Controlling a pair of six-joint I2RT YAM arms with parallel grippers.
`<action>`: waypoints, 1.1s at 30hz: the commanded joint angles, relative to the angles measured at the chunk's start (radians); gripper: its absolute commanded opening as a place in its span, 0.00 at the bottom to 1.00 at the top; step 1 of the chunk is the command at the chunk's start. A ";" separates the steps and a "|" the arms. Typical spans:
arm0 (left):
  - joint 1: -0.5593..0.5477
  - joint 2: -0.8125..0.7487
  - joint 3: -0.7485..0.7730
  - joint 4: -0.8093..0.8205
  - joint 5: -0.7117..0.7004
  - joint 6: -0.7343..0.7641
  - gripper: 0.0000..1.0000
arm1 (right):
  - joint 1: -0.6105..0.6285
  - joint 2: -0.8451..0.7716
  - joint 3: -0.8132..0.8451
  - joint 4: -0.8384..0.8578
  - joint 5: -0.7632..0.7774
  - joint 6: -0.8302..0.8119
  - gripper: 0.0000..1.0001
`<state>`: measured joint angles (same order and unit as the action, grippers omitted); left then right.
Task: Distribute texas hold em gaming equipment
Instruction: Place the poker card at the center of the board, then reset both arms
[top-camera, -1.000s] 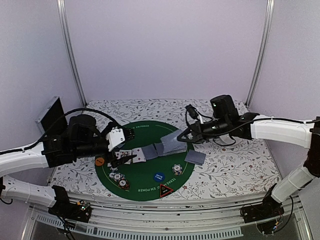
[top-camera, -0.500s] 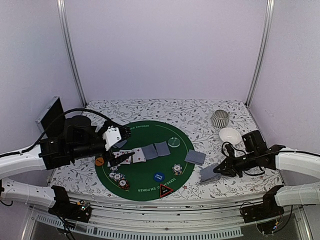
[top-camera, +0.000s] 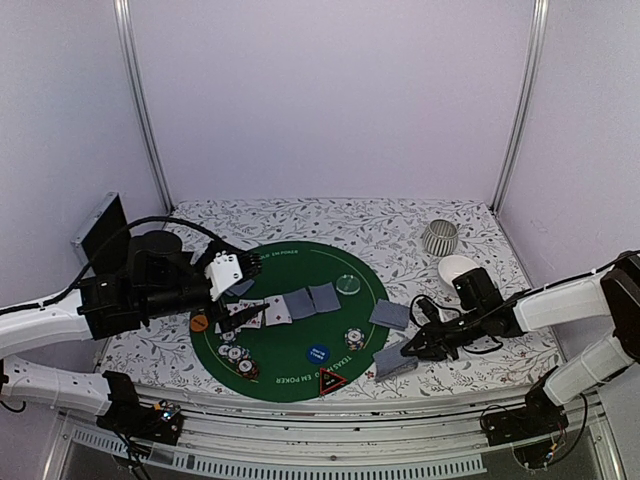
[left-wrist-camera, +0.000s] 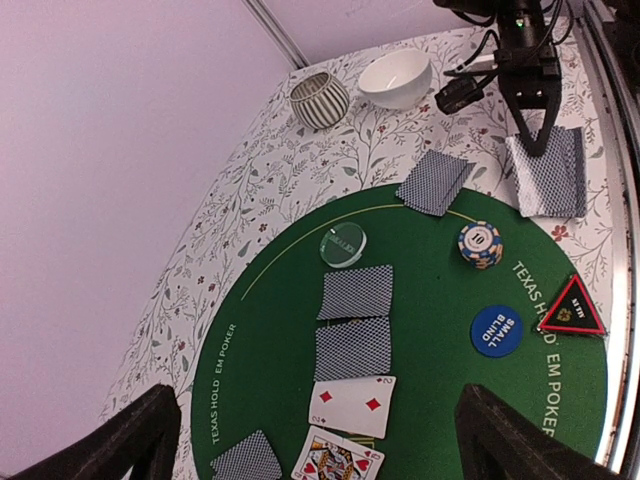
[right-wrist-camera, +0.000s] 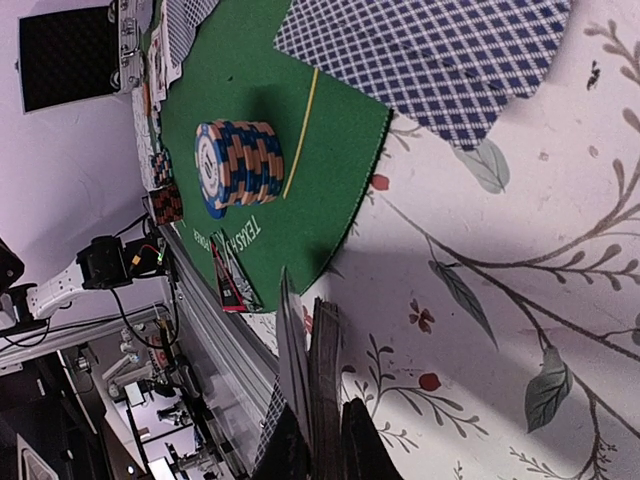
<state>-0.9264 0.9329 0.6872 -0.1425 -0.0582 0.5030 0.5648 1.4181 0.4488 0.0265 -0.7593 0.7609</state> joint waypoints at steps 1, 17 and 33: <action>0.007 -0.013 -0.015 0.017 -0.004 -0.003 0.98 | 0.006 0.020 0.030 -0.070 0.059 -0.066 0.17; 0.014 -0.011 -0.021 0.025 -0.002 0.003 0.98 | 0.023 -0.045 0.259 -0.572 0.351 -0.133 0.54; 0.370 -0.016 0.013 0.253 -0.077 -0.286 0.98 | -0.162 -0.408 0.462 -0.179 0.860 -0.458 0.99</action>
<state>-0.7311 0.9318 0.6746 -0.0372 -0.0994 0.3973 0.5175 1.0996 0.9810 -0.4393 -0.0902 0.4648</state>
